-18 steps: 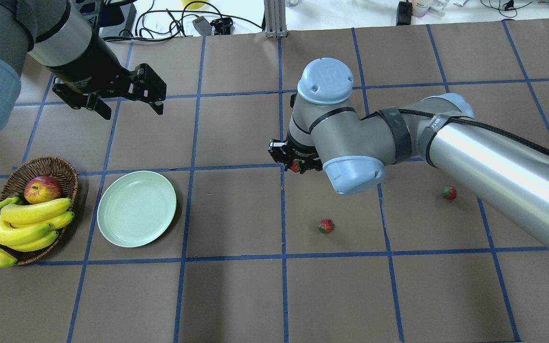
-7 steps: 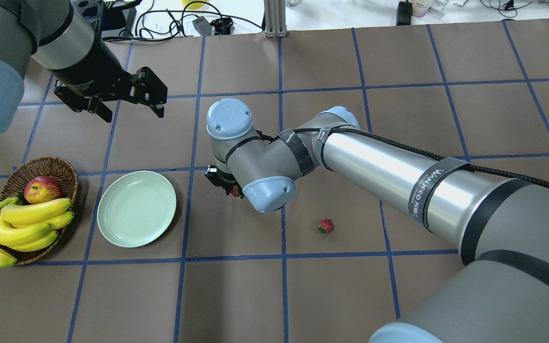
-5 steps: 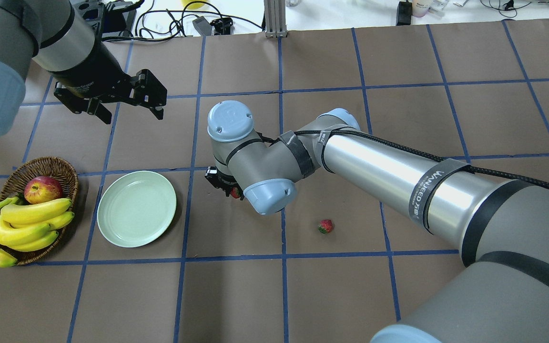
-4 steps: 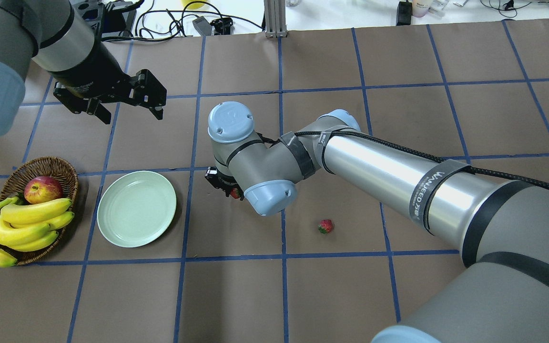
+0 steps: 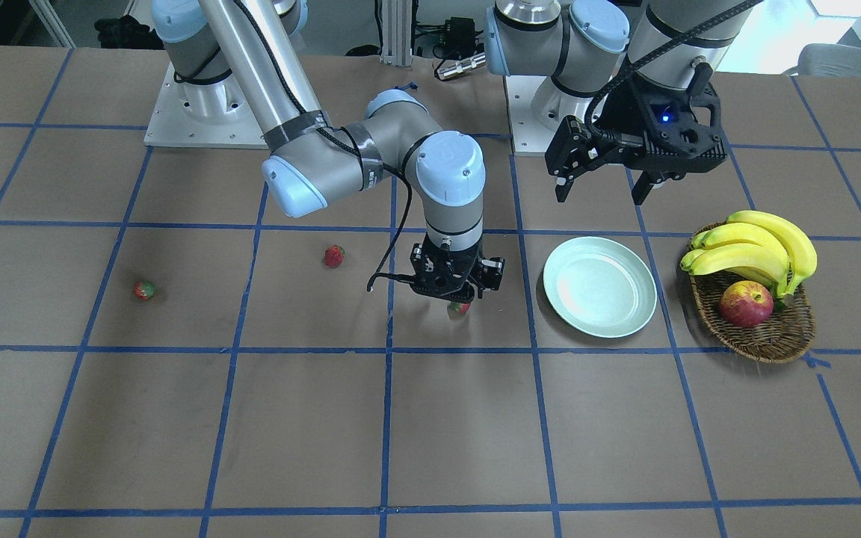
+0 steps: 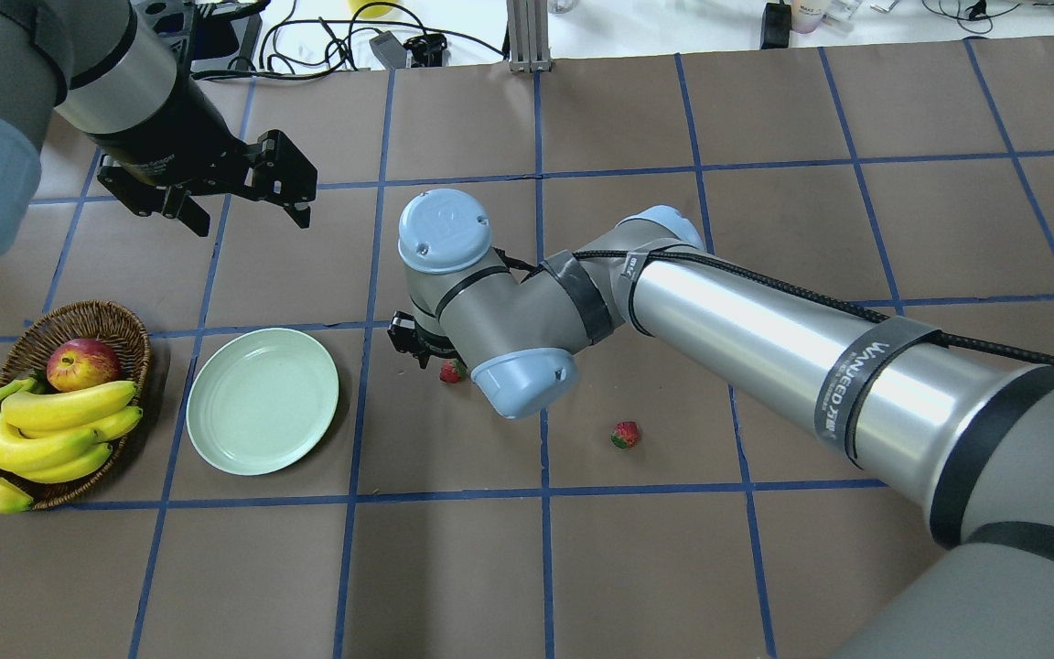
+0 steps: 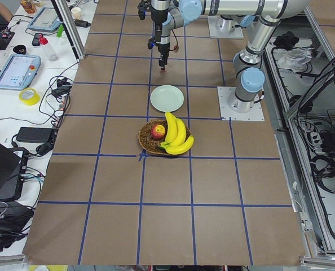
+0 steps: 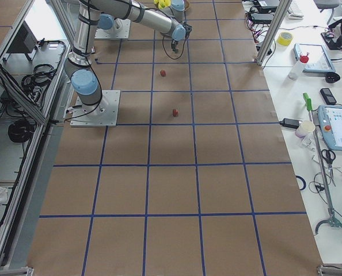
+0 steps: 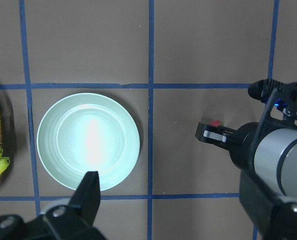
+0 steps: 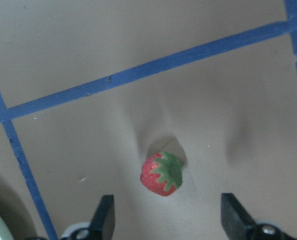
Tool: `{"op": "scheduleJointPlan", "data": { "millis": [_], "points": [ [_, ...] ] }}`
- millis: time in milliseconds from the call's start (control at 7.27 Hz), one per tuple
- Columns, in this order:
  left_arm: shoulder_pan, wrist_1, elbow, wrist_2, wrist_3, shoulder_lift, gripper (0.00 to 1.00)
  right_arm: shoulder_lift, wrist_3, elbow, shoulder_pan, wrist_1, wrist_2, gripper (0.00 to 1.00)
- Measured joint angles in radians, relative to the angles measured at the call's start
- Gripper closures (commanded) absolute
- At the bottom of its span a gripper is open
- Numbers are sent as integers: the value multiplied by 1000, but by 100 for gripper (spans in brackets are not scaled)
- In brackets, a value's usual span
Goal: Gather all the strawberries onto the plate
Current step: 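Return the right gripper to the second strawberry and grasp it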
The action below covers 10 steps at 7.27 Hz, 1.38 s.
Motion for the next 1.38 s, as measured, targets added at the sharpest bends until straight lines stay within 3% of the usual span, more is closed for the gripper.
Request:
{"op": "scheduleJointPlan", "data": {
  "millis": [413, 550, 688, 825, 1100, 1375],
  "points": [
    [-1, -6, 3, 8, 0, 0, 0, -189, -222, 33, -153, 288, -65, 4],
    [-1, -6, 3, 13, 0, 0, 0, -228, -272, 80, -214, 322, -95, 5],
    [-1, -5, 3, 16, 0, 0, 0, -248, -294, 158, -264, 297, -123, 3],
    [-1, -5, 3, 18, -1, 0, 0, -259, -313, 271, -293, 183, -133, 2],
    [0, -7, -3, 22, -6, 0, 0, -268, -330, 482, -314, -137, -96, 2],
    [3, -15, -8, 30, -9, 0, 0, -271, -315, 541, -313, -232, -50, 2]
  ]
}}
